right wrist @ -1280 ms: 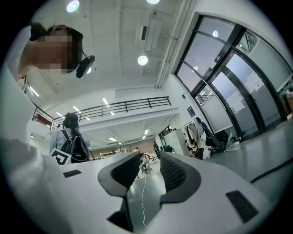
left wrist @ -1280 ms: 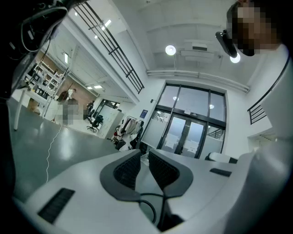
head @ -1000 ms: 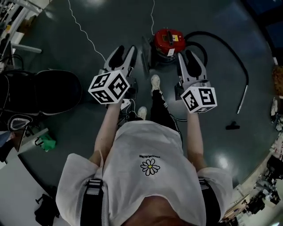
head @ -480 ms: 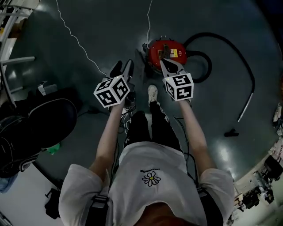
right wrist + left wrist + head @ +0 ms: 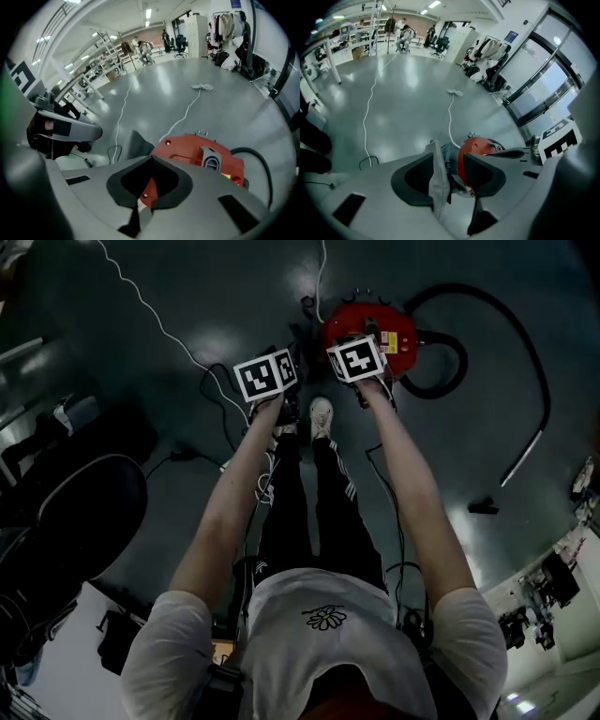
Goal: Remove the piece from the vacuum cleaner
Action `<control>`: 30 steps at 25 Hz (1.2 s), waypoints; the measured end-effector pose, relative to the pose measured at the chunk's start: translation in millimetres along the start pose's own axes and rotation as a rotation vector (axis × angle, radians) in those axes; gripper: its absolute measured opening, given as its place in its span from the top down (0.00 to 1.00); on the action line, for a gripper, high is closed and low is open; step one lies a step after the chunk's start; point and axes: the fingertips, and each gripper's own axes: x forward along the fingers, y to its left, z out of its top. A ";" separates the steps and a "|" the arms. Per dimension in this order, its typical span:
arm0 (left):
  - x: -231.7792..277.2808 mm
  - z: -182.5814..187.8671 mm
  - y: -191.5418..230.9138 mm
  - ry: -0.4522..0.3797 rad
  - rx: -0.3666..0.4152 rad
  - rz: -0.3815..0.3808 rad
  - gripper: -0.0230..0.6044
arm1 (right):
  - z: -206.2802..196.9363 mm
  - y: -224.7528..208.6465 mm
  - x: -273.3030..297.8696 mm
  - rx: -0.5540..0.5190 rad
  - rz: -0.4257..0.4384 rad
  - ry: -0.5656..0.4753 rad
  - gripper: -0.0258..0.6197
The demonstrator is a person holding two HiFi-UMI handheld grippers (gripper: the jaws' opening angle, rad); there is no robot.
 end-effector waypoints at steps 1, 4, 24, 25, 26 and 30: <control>12.5 -3.9 4.5 0.030 -0.010 -0.007 0.67 | -6.7 -3.8 11.5 -0.003 -0.010 0.059 0.94; 40.8 -6.5 15.0 0.081 -0.046 -0.020 0.67 | -22.1 -12.2 26.0 0.003 -0.033 0.205 0.94; 112.2 -53.0 66.3 0.289 -0.018 0.142 0.94 | -20.4 -6.5 33.8 0.060 0.002 0.322 0.94; 109.1 -58.4 72.7 0.285 -0.035 0.138 0.94 | -20.6 -6.9 34.0 0.058 -0.004 0.327 0.94; 105.9 -64.7 77.5 0.281 -0.051 0.132 0.94 | -21.0 -7.1 34.1 0.054 -0.012 0.333 0.94; 94.8 -82.8 82.3 0.221 -0.073 0.130 0.94 | -20.1 -6.6 34.0 0.031 -0.057 0.358 0.94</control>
